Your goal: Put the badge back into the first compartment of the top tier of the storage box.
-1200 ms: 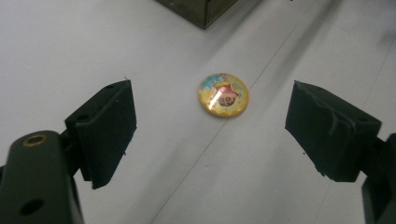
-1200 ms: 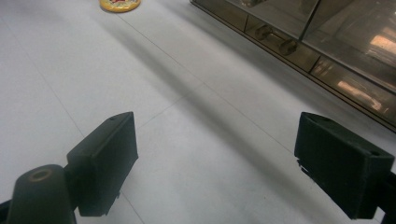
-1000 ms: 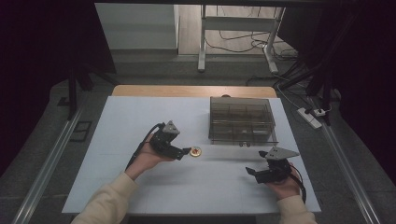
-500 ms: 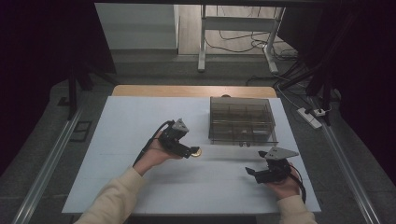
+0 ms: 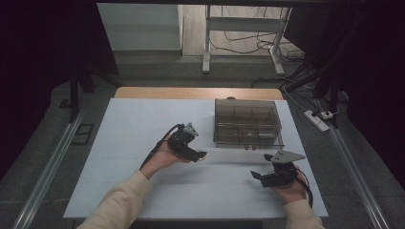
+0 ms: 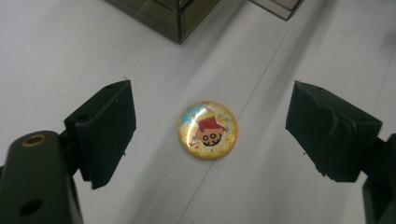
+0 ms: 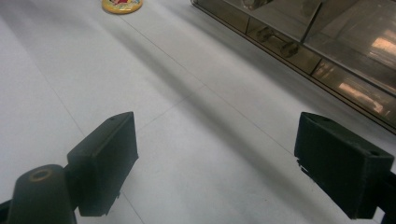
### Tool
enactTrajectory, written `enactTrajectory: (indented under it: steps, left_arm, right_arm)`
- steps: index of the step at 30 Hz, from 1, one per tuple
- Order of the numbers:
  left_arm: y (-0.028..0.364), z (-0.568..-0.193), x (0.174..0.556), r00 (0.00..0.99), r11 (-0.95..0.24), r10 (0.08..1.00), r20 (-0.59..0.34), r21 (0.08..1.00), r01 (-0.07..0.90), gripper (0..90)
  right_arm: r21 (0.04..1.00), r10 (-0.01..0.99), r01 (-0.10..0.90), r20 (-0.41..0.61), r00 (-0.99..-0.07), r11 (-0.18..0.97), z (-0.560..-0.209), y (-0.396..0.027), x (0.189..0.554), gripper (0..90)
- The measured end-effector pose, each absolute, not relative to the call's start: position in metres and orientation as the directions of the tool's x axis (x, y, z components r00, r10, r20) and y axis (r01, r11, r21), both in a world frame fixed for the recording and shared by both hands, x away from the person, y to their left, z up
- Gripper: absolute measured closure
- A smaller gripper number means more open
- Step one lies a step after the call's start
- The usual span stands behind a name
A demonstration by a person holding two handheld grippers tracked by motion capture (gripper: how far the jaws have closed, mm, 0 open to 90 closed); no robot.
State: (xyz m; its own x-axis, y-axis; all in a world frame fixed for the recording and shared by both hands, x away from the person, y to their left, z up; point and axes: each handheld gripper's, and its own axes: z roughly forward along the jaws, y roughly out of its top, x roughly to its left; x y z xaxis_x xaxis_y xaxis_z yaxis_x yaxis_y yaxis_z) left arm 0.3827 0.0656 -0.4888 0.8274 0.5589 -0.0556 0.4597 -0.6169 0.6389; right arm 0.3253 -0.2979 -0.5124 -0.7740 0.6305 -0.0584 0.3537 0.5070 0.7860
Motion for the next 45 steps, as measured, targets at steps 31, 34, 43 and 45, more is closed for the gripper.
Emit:
enactTrajectory:
  steps: [31,34,43,45]
  left_arm:
    - [0.051,-0.511,0.402,0.838,-0.670,0.540,-0.083,0.560,0.487,17.1]
    - [0.051,-0.511,0.403,0.838,-0.671,0.540,-0.083,0.558,0.488,17.7]
    - [0.050,-0.516,0.404,0.841,-0.688,0.535,-0.080,0.536,0.489,18.7]
    - [0.049,-0.517,0.404,0.843,-0.691,0.532,-0.079,0.534,0.487,19.1]
  right_arm:
    - [0.775,0.629,0.360,-0.061,-0.775,0.519,-0.514,-0.297,0.326,13.5]
    - [0.776,0.629,0.359,-0.063,-0.775,0.519,-0.513,-0.297,0.326,13.6]
    - [0.779,0.628,0.355,-0.064,-0.775,0.517,-0.513,-0.297,0.326,14.0]
    - [0.776,0.629,0.356,-0.066,-0.775,0.520,-0.513,-0.297,0.326,14.0]
